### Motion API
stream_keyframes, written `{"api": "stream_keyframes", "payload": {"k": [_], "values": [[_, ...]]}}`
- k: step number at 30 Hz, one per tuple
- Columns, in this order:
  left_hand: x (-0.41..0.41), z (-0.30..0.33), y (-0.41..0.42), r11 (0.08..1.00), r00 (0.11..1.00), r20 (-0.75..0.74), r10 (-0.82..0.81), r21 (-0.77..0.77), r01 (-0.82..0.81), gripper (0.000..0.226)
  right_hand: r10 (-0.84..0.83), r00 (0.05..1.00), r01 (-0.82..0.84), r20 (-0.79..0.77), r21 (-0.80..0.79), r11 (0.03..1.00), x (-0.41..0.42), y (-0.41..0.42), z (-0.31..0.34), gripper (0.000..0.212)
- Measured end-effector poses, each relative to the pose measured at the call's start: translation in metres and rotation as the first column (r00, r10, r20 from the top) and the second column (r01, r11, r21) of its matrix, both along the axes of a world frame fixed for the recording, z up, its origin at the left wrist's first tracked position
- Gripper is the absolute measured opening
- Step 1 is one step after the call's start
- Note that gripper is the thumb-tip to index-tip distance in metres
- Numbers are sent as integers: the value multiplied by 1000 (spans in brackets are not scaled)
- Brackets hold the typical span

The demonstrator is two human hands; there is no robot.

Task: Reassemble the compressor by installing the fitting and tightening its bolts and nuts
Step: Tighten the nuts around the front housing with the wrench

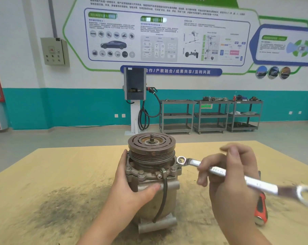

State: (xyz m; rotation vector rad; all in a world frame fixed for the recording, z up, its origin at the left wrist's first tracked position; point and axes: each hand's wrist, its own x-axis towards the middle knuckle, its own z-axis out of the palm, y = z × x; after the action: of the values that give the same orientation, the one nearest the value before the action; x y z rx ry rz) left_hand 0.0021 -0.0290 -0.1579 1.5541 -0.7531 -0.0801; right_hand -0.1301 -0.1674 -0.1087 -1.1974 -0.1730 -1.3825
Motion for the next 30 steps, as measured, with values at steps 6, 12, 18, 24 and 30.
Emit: {"api": "stream_keyframes", "payload": {"k": [6, 12, 18, 24, 30], "values": [[1, -1, 0, 1000, 999, 41, -5, 8, 5, 120, 420, 897, -311, -140, 474, 823, 16, -28, -1, 15], [2, -1, 1, 1000, 998, 67, -16, 20, 15, 115, 567, 791, -371, -231, 555, 744, 30, -43, 14, 17], [4, 1, 1, 1000, 996, 87, 5, 22, -7, 95, 623, 718, -391, -311, 560, 730, 40, -48, 21, 18], [2, 0, 1, 999, 996, 92, 4, 36, -8, 97, 594, 744, -359, -305, 567, 741, 35, -46, 11, 15], [3, 1, 0, 999, 997, 80, 10, 34, -13, 113, 712, 547, -350, -441, 652, 673, 48, -59, 29, 8]]}}
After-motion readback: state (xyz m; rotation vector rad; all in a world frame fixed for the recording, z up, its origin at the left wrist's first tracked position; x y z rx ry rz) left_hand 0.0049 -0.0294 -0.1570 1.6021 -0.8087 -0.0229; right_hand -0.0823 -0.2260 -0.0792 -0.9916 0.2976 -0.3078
